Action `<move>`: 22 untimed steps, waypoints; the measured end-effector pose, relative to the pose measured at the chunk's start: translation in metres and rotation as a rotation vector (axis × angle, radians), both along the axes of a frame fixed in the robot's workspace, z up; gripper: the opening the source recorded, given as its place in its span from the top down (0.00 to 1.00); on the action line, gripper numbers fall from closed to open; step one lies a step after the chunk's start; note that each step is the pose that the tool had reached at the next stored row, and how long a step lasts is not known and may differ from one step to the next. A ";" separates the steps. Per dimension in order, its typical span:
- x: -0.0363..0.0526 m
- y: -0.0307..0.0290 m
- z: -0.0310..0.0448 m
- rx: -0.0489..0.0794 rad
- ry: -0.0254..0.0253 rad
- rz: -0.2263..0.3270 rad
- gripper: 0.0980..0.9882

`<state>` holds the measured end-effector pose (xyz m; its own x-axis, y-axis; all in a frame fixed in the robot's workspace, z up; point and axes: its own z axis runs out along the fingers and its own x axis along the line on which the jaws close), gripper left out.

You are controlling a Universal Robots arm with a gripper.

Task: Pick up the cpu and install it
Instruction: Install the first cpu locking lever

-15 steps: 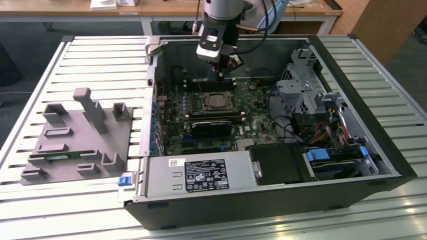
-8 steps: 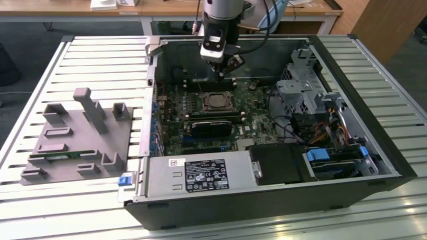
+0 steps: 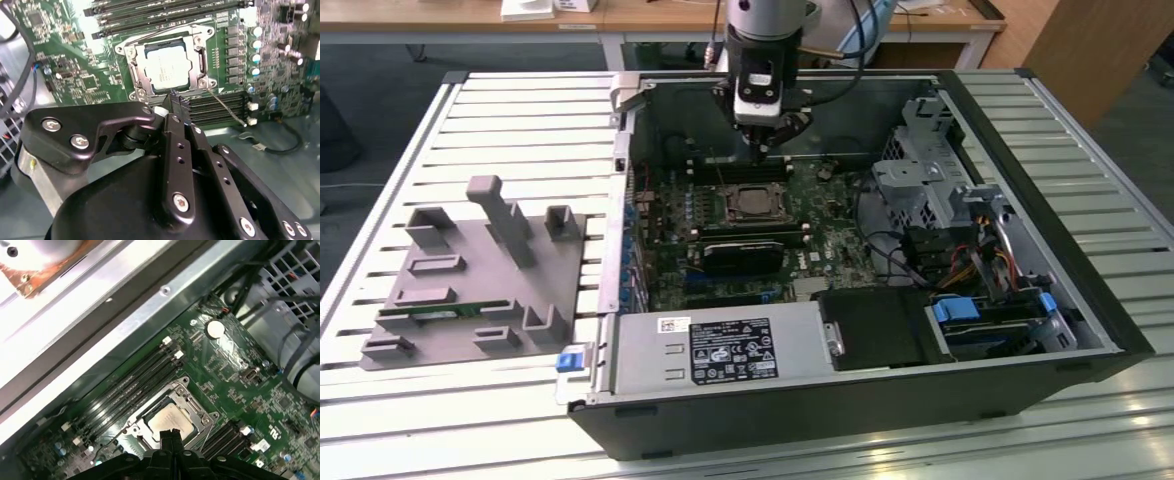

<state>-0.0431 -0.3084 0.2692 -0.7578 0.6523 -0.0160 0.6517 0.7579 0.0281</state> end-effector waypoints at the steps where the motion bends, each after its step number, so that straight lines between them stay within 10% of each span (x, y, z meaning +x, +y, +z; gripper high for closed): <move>1: 0.0000 0.0000 -0.0001 0.000 0.0000 0.018 0.99; 22: 0.0000 -0.0001 -0.0003 0.000 0.0000 0.338 0.99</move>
<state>-0.0431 -0.3085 0.2688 -0.9313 0.3639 -0.0160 0.3634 0.9312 0.0282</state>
